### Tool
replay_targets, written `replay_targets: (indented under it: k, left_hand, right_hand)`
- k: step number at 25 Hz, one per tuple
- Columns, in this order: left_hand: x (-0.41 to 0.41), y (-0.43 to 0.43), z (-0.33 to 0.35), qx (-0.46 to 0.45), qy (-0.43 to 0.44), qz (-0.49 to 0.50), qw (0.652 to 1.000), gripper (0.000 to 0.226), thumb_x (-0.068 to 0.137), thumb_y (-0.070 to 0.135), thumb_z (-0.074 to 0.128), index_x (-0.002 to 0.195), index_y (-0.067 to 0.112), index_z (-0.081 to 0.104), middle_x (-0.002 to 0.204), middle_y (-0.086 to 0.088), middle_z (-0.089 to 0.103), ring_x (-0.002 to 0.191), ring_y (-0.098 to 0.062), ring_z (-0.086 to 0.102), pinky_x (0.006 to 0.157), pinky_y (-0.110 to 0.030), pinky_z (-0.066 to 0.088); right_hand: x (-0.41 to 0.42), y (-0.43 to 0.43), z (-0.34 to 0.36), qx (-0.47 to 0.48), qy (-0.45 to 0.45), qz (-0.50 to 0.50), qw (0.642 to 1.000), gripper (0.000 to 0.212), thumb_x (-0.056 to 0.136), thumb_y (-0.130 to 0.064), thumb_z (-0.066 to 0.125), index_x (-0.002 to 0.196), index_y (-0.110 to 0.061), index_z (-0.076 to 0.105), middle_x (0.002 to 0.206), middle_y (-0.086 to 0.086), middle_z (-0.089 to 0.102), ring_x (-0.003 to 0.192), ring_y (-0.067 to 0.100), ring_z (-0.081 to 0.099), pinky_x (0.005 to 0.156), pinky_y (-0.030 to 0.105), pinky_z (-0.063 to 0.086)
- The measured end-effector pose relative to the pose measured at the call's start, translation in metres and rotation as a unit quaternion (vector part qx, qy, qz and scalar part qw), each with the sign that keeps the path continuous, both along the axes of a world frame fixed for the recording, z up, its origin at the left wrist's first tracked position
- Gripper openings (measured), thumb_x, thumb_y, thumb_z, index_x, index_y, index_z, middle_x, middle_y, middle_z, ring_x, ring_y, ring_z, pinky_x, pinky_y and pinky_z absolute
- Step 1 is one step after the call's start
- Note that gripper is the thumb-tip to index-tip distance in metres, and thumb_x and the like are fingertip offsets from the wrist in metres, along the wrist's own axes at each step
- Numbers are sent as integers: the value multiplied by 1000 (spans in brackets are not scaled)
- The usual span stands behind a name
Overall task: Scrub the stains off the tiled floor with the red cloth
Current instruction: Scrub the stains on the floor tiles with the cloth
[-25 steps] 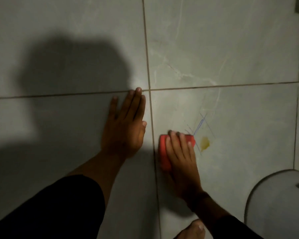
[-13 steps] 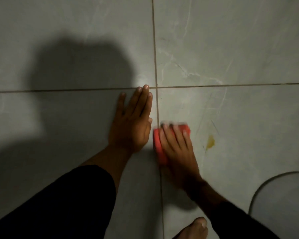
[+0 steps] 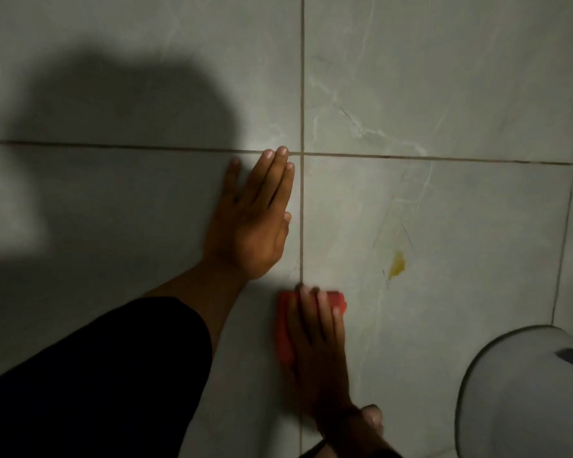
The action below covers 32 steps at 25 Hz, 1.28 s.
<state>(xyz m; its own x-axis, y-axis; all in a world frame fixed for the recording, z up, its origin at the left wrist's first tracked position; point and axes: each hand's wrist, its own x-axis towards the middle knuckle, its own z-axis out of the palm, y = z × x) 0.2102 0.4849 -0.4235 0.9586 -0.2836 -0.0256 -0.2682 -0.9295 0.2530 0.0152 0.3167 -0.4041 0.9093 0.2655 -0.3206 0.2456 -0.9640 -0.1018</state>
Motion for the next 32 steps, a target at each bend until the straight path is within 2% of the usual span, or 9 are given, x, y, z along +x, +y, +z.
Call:
replay_targets:
  k: [6,9,12,15,19,22,26,28,32]
  left_hand:
    - [-2,1,1,11,2,-1,1000,72,104,34,38,167,8,17,178,-13,14,165,-30,13,131,-63,11]
    - [-2,-1,1,13,7,-9,1000,73,103,34,38,167,8,15,178,-13,11,166,-30,11,131,-64,10]
    - [-2,1,4,19,16,-10,1000,74,102,32,40,167,7,14,178,-14,10,166,-31,8,130,-64,9]
    - [-1,0,5,26,15,-11,999,73,103,32,41,167,7,17,178,-15,11,166,-33,9,130,-65,11]
    - [-1,0,2,32,4,-8,999,71,104,31,41,166,5,19,178,-16,14,165,-34,12,129,-66,14]
    - [0,-2,-1,28,2,-11,1000,71,104,31,41,166,5,19,178,-17,13,165,-35,12,129,-67,14]
    - [-1,-2,-2,25,2,-2,1000,72,103,31,45,166,4,23,177,-17,15,165,-34,13,129,-66,13]
    - [-1,-1,-1,23,-5,-2,1000,73,102,32,48,165,4,24,177,-18,17,165,-35,15,129,-67,14]
    - [0,-2,0,24,7,-2,1000,74,102,33,47,166,5,22,177,-17,15,165,-35,13,129,-67,15]
  right_hand:
    - [100,-104,0,-3,-51,-395,917,80,102,-42,37,166,4,23,176,25,14,164,48,10,129,67,15]
    - [125,-75,-15,-9,-115,-274,955,81,103,-41,42,169,-1,19,179,21,10,166,43,9,134,61,5]
    - [9,-37,-6,-38,2,-155,987,90,103,-53,39,171,-15,-6,180,4,-18,166,40,9,136,52,-1]
    - [-13,-89,6,-22,-11,-271,962,88,102,-48,38,171,-14,-5,179,5,-19,165,46,8,132,60,7]
    - [188,-133,2,23,-83,-465,881,84,99,-48,41,168,-2,22,177,21,18,165,46,11,134,58,8]
    - [217,-95,-19,-15,-124,-206,970,79,104,-44,41,170,-5,20,179,20,14,166,42,11,135,58,5]
    - [31,-74,3,-67,-11,-19,998,90,103,-46,46,171,-13,-1,180,12,-14,167,35,-5,125,67,19]
    - [22,-110,10,-50,17,-99,994,88,102,-50,38,171,-11,0,179,14,-16,167,36,-5,126,66,15]
    - [218,-129,5,3,-47,-335,941,88,100,-58,29,169,-4,22,179,19,14,166,43,8,132,61,12]
